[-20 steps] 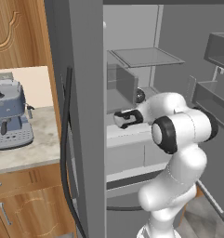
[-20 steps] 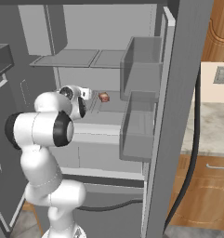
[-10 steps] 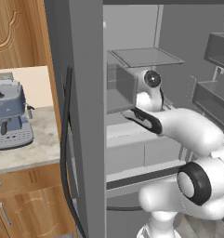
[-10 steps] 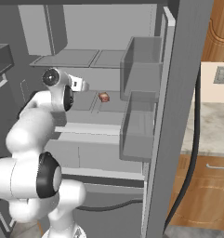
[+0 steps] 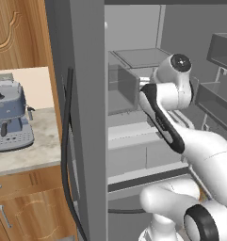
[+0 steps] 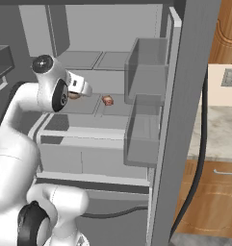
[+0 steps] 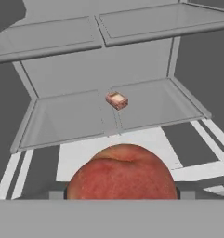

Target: Pick the peach and apple from the fridge and place them on the plate next to the blender to make a fruit smoothie.

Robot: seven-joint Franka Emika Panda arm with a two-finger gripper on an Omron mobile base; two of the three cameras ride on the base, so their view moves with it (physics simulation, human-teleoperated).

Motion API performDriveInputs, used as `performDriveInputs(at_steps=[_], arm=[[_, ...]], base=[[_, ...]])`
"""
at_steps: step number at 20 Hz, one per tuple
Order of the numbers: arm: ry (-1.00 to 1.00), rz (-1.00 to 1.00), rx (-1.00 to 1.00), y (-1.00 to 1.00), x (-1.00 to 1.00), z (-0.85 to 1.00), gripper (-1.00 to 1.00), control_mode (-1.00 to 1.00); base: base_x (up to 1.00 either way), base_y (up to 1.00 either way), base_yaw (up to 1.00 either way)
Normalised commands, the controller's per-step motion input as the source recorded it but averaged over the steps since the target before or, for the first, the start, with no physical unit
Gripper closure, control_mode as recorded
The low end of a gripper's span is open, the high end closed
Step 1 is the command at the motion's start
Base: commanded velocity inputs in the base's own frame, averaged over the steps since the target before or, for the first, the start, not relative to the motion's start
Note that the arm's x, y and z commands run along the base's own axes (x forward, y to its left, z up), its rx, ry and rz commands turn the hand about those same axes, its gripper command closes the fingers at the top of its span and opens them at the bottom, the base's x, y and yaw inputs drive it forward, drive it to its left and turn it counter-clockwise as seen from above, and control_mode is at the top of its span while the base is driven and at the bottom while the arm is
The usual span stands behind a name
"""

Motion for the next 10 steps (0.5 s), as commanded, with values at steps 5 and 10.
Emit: performDriveInputs(at_steps=[5, 10], arm=[[-0.14, 0.0, 0.0, 0.01, -0.99, 0.33, 1.0, -1.0], [-0.26, 0.07, -0.04, 0.21, -0.58, 0.17, 1.0, -1.0]], base=[[0.0, 0.0, 0.0], [0.0, 0.0, 0.0]])
